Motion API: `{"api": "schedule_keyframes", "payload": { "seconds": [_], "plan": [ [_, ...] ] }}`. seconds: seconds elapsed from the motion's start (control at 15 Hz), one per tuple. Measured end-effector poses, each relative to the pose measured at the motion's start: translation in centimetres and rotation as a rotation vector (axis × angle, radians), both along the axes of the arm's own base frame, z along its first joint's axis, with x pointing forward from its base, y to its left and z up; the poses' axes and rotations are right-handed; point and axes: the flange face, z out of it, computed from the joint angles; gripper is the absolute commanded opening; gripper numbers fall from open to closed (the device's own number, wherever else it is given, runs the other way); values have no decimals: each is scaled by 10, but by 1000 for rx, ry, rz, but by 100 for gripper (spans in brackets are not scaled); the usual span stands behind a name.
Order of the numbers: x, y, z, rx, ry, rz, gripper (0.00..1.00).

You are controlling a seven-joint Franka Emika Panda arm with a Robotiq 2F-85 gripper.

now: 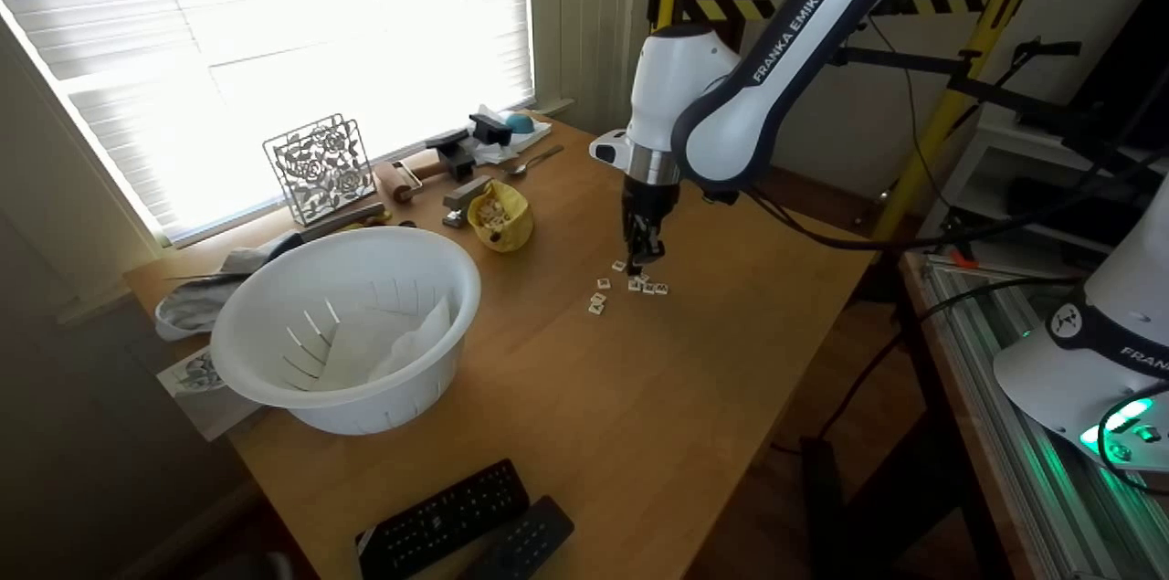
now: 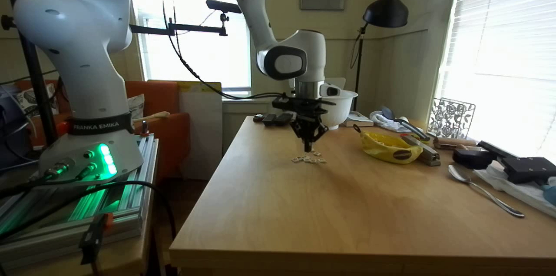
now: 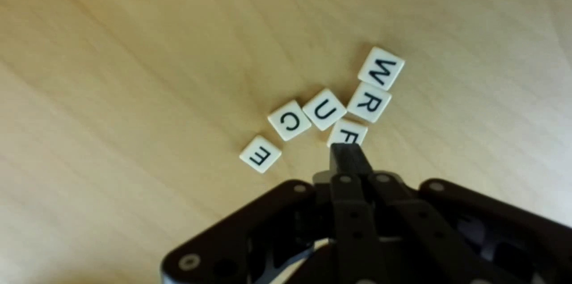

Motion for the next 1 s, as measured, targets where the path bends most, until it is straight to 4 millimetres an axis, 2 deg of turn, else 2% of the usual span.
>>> {"api": "schedule_keyframes", "payload": {
  "seconds": [0.33, 0.73, 1.0],
  "plan": [
    [7, -2, 29, -5, -51, -52, 0],
    [9, 6, 26, 2, -51, -234, 0],
    [11, 11, 15, 5, -46, -416, 0]
  ]
}}
